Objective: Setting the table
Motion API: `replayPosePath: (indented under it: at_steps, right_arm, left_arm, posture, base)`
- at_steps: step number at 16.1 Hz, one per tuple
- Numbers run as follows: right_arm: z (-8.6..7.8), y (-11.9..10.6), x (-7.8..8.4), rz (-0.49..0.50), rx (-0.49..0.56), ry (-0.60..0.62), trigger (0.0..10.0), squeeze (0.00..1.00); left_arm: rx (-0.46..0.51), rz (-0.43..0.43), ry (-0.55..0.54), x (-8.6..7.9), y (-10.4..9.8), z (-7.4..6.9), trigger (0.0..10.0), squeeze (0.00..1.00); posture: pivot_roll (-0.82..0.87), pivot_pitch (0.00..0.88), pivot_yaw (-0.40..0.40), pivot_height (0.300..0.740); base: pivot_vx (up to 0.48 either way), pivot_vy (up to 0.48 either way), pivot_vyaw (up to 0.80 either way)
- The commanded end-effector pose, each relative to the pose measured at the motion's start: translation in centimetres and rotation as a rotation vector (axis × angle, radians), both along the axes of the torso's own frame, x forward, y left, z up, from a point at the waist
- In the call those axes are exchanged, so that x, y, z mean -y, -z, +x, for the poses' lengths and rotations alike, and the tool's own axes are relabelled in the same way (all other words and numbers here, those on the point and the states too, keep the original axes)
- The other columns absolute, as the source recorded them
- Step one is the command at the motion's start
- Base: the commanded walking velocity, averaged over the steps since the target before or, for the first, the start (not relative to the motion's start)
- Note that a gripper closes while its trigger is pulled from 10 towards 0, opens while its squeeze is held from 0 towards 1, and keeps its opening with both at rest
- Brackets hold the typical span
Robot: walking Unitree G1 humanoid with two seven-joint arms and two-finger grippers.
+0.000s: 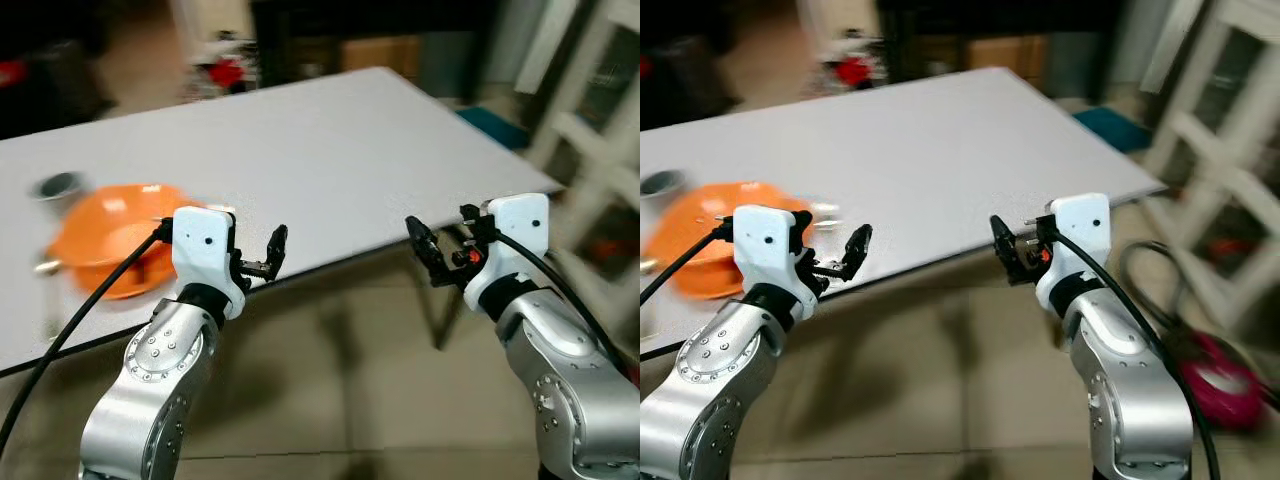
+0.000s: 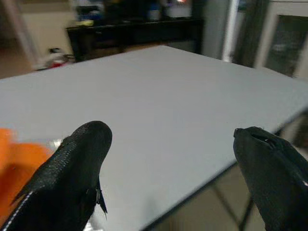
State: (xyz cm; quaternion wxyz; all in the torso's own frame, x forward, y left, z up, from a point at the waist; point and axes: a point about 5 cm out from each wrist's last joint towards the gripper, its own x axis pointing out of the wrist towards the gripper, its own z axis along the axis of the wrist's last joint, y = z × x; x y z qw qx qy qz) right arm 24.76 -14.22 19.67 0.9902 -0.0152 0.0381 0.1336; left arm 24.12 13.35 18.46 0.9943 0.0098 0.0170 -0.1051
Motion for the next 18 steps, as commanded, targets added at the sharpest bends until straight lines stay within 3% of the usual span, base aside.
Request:
replayPosePath:
  at_steps: [1,9,18]
  right_arm:
    - [0.11,-0.24,-0.38,0.012,0.002,-0.009,10.0,0.00]
    - [0.35,-0.16,-0.43,0.006,-0.006,-0.008,10.0,0.00]
    - [0.66,-0.13,-0.43,-0.007,0.006,-0.002,10.0,0.00]
  left_arm:
    - [0.013,0.006,-0.018,-0.41,-0.23,0.17,10.0,0.00]
    - [0.020,-0.014,-0.018,-0.42,-0.23,0.42,10.0,0.00]
    - [0.030,-0.011,-0.005,-0.46,-0.30,1.01,10.0,0.00]
  posture:
    - [-0.11,0.047,0.045,0.740]
    - [-0.11,0.047,0.045,0.740]
    - [-0.11,0.030,0.044,0.740]
  base:
    - [0.000,0.000,-0.79]
    - [0.000,0.000,-0.73]
    - [0.318,0.000,0.00]
